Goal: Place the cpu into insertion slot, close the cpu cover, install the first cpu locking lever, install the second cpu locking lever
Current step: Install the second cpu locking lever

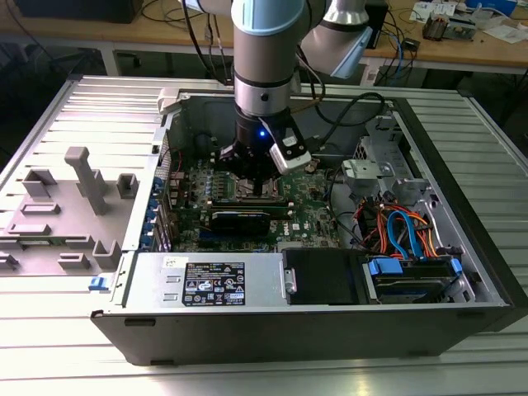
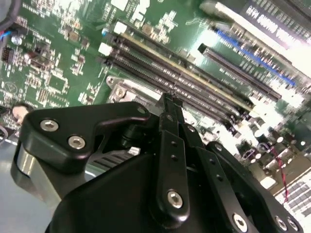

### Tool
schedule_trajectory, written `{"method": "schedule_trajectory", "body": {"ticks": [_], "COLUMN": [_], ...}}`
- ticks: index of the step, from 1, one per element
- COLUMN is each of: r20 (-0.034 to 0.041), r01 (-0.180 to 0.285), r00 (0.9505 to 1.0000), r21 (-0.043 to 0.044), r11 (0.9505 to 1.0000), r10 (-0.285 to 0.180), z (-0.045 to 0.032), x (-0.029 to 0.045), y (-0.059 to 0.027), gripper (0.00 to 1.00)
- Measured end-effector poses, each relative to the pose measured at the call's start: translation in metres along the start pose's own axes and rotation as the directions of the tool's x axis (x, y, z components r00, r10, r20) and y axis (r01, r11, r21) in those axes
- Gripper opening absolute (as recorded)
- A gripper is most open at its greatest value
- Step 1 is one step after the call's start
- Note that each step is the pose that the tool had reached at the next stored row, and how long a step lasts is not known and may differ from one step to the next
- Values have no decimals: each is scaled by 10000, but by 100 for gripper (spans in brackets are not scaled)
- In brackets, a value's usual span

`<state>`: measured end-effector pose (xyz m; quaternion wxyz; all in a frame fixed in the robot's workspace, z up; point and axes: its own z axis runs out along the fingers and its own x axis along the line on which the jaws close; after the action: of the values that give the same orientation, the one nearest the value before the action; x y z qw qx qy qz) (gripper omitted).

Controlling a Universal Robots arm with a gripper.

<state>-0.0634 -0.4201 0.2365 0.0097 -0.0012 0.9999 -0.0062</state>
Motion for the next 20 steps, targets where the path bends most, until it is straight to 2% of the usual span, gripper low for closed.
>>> {"method": "schedule_trajectory", "body": {"ticks": [2, 3, 4, 5, 7, 9, 17, 18, 20], "r20": [0, 1, 0, 1, 2, 2, 2, 3, 4], "r01": [-2, -2, -3, -4, -6, -7, 14, 23, 51], "r00": [10000, 10000, 10000, 10000, 10000, 10000, 10000, 10000, 10000], "r21": [-6, -50, -162, -223, -295, -322, -331, -354, -508], "r11": [10000, 10000, 9999, 9998, 9996, 9995, 9995, 9994, 9987], "r10": [2, 2, 3, 4, 6, 7, -14, -23, -51], "z": [0, 0, -1, -1, -2, -1, 0, 0, 1], "x": [18, 48, 85, 111, 147, 180, 249, 257, 286], "y": [-31, -37, -39, -40, -42, -51, -102, -102, -102], "gripper": [11, 11, 11, 11, 11, 11, 11, 11, 11]}}
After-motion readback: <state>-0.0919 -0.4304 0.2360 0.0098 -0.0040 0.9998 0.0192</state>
